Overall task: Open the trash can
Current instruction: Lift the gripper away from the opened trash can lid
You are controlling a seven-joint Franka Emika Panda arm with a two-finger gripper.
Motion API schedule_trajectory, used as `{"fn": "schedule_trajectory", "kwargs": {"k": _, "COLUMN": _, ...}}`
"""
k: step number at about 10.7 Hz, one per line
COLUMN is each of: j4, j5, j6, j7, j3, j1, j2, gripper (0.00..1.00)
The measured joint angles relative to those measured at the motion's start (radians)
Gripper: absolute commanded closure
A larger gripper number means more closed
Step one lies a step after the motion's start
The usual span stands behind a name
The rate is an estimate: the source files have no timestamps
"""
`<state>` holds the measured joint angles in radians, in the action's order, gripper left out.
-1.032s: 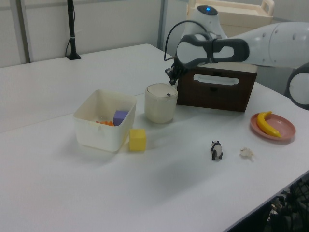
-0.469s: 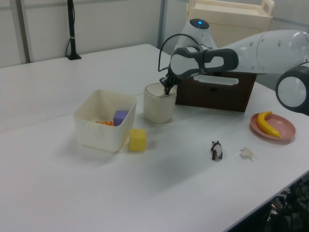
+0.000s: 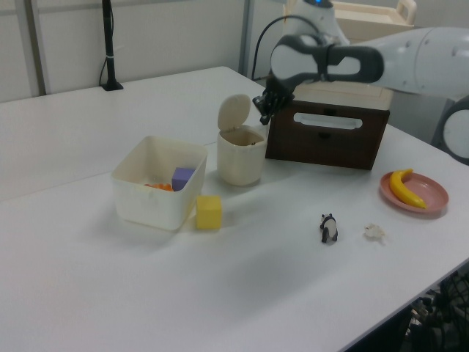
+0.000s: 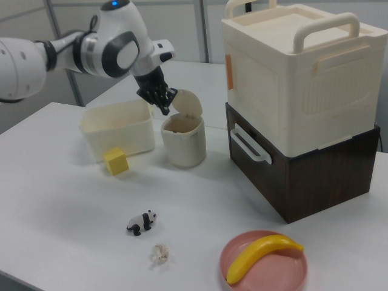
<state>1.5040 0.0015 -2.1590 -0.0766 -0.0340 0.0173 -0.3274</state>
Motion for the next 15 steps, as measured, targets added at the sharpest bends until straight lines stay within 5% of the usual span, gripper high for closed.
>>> {"fn": "schedule_trajectory", "kwargs": {"k": 5, "j4": 0.006, "j5": -0.053, "j6": 0.424, "j7": -0.001, "j3": 0.003, "j1": 0.019, "j2": 0.162, "gripper": 0.86}}
{"fn": "schedule_trajectory", "kwargs": {"k": 6, "j4": 0.011, "j5": -0.067, "j6": 0.486, "j7": -0.001, "j3": 0.005, "j1": 0.032, "j2": 0.191, "gripper": 0.74}}
{"fn": "schedule_trajectory", "kwargs": {"k": 7, "j4": 0.020, "j5": -0.069, "j6": 0.537, "j7": -0.001, "j3": 0.005, "j1": 0.042, "j2": 0.221, "gripper": 0.28}}
{"fn": "schedule_trajectory", "kwargs": {"k": 8, "j4": 0.028, "j5": -0.069, "j6": 0.575, "j7": -0.001, "j3": 0.005, "j1": 0.044, "j2": 0.247, "gripper": 0.00}}
{"fn": "schedule_trajectory", "kwargs": {"k": 15, "j4": 0.044, "j5": -0.073, "j6": 0.597, "j7": 0.004, "j3": 0.003, "j1": 0.042, "j2": 0.279, "gripper": 0.00}}
